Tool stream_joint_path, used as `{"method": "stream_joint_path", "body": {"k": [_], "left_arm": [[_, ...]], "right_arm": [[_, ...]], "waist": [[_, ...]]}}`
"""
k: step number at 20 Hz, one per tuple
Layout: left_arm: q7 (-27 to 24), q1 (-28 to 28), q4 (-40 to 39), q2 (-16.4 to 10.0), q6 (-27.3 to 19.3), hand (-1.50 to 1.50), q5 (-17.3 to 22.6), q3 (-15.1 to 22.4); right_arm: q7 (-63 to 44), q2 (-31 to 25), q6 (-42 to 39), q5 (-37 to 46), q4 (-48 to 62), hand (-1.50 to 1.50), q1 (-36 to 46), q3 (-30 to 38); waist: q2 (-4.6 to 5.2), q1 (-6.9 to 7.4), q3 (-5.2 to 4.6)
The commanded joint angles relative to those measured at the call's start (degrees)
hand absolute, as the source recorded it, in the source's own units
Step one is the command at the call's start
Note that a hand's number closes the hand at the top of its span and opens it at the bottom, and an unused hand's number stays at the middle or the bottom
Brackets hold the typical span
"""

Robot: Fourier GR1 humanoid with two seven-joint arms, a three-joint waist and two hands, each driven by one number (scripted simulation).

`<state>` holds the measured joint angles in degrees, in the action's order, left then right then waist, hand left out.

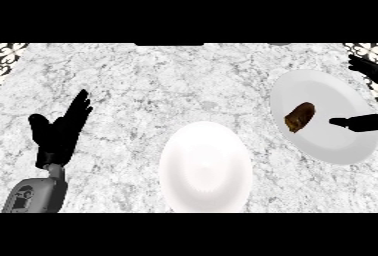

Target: Pick the sweet potato from the plate and place it in the plate

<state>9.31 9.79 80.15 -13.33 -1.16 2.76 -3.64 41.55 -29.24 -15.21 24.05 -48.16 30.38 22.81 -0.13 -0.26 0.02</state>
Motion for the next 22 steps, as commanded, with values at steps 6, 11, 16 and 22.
{"method": "stream_joint_path", "body": {"k": [6,11,16,22], "left_arm": [[-0.52,-3.58,2.12,0.74,0.16,0.00,-0.39,0.52],[-2.50,-3.06,1.07,0.55,0.65,0.00,-0.95,-0.07],[0.75,0.06,0.95,1.65,-0.33,0.00,-2.09,0.49],[2.53,0.73,1.67,-1.06,3.40,0.00,1.22,-2.20]], "right_arm": [[-16.73,-1.08,-18.51,-14.30,1.68,-1.50,1.68,6.09],[-17.75,-6.24,-27.18,-18.90,7.33,-1.50,3.03,7.68],[-9.14,-10.50,-26.96,-18.55,11.47,-1.50,0.83,7.12],[-4.96,-11.05,-23.29,-16.57,17.09,-1.50,3.83,4.27]], "waist": [[-0.07,0.39,-0.06],[0.28,0.72,0.00],[0.32,0.69,0.03],[0.48,1.47,0.09]]}}
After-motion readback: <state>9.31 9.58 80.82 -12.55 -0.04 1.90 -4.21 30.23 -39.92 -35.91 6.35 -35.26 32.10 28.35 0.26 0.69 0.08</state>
